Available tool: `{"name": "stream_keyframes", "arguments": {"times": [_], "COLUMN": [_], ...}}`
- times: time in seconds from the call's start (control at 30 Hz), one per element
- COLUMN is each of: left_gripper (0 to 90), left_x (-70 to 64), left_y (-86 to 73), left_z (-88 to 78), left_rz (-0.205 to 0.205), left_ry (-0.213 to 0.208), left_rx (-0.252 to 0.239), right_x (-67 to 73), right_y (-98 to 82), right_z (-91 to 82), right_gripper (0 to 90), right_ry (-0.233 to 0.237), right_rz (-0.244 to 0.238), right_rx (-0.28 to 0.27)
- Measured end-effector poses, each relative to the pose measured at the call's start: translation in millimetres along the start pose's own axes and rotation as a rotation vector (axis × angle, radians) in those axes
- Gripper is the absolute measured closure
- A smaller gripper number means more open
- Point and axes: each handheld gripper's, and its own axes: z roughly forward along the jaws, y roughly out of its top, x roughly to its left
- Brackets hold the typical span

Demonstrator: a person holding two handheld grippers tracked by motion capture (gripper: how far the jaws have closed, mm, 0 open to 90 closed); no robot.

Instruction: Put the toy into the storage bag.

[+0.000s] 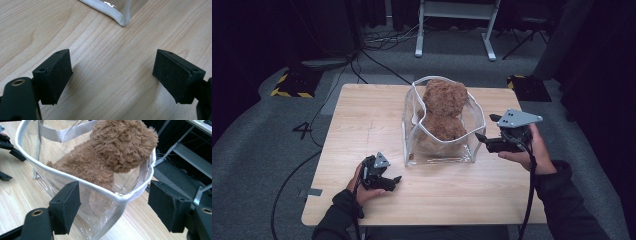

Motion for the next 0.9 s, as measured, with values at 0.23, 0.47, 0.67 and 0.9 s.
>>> {"name": "stream_keyframes", "arguments": {"times": [0.23, 0.47, 0.67, 0.9], "left_gripper": [15.7, 15.7, 15.7, 15.7], "left_x": [0.1, 0.2, 0.1, 0.3], "left_y": [0.0, 0.0, 0.0, 0.1], "left_z": [-0.1, -0.2, -0.1, -0.1], "left_rz": [0.002, 0.002, 0.0, 0.004], "left_ry": [0.0, -0.001, -0.002, -0.002], "left_rx": [0.001, 0.003, 0.001, 0.001], "right_x": [-1.2, 0.4, 3.6, 3.6], "right_y": [-4.9, -9.1, -15.3, -25.4], "right_z": [-3.8, -7.5, -6.2, -2.7], "right_gripper": [26.2, 26.1, 25.8, 25.8], "right_ry": [-0.015, -0.014, -0.018, -0.024], "right_rz": [-0.013, -0.034, -0.052, -0.047], "right_rx": [0.013, 0.029, 0.054, 0.077]}}
